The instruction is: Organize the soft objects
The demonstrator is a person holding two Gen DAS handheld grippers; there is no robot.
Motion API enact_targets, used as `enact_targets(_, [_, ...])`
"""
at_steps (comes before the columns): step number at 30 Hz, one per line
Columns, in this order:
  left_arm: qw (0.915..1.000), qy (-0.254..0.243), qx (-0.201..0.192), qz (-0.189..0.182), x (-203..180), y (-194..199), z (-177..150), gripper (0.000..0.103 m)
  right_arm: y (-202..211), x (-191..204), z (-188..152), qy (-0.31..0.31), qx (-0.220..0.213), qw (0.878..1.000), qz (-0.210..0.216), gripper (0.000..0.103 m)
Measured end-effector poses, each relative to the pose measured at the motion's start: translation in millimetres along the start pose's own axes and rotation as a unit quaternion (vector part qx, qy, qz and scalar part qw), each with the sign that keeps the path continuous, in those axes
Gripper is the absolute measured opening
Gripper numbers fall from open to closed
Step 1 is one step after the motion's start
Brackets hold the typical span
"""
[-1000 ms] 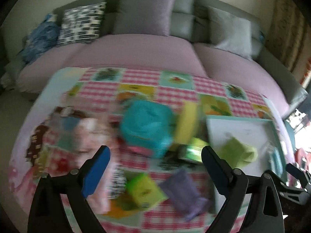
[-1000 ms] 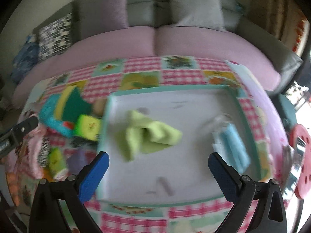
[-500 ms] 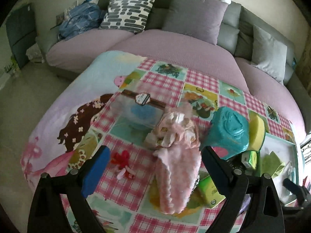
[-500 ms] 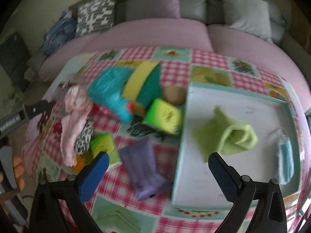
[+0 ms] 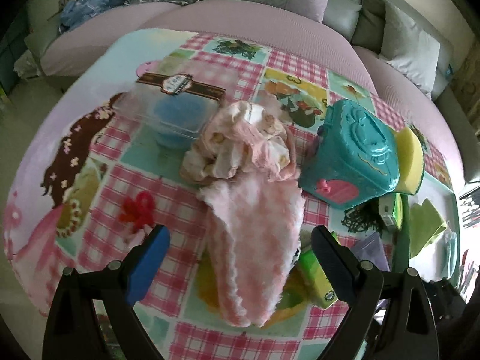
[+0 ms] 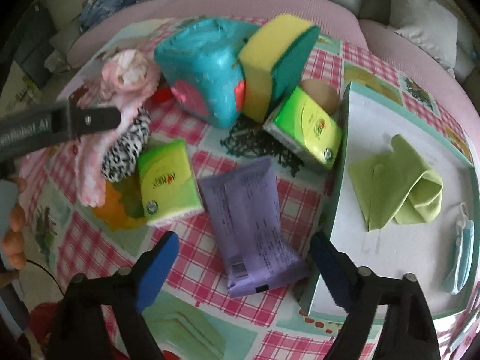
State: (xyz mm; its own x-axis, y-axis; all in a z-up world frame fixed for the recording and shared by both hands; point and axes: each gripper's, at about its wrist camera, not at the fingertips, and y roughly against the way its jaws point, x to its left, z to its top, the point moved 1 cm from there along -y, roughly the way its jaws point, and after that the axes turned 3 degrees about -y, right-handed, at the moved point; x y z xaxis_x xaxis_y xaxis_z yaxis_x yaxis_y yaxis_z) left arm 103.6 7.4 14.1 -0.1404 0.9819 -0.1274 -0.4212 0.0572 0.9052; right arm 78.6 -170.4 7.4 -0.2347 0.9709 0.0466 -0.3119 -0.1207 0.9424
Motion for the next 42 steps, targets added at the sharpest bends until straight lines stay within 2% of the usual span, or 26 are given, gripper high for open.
enact_targets(3, [1.0, -0.003, 0.002, 0.003, -1, -2, 0, 0.094, -4, 2, -3, 0.007, 0.007, 1.0, -0.004, 0.084])
enact_targets(5, [1.0, -0.005, -0.001, 0.008, -1, -2, 1, 0.089, -5, 3, -5, 0.011, 0.008, 1.0, -0.006, 0.081])
enact_targets(7, [1.0, -0.002, 0.004, -0.001, 0, -5, 2, 0.079, -8, 4, -7, 0.018, 0.015, 1.0, -0.012, 0.079])
enact_targets(10, [0.9998, -0.001, 0.017, -0.007, 1, -13, 1, 0.07, -11, 6, -8, 0.03, 0.015, 0.999, -0.018, 0.077])
enact_targets(12, [0.9997, -0.002, 0.018, -0.015, 0, -16, 2, 0.061, -13, 9, -11, 0.037, 0.016, 0.999, -0.019, 0.071])
enact_targets(13, [0.9997, 0.0, 0.018, -0.019, -1, -16, 2, 0.056, -15, 11, -12, 0.037, 0.02, 0.999, -0.016, 0.067])
enact_targets(15, [0.9996, 0.0, 0.015, -0.022, -2, -15, 2, 0.05, -21, 14, -12, 0.034, 0.031, 0.999, -0.014, 0.066])
enact_targets(17, [0.9997, 0.0, 0.011, -0.023, -2, -14, 2, 0.041, -22, 13, -13, 0.03, 0.029, 0.999, -0.01, 0.058])
enact_targets(21, [0.9997, 0.007, 0.0, -0.023, 3, -10, 3, 0.021, -22, 6, -12, 0.023, 0.027, 0.999, -0.008, 0.056])
enact_targets(29, [0.9989, 0.017, -0.033, -0.029, 12, 8, 6, 0.016, -19, -7, -5, 0.02, 0.022, 1.0, -0.008, 0.054])
enact_targets(42, [0.9915, 0.002, -0.126, -0.033, 7, 73, 9, 0.014, 27, -7, -2, 0.007, -0.033, 0.999, 0.002, 0.054])
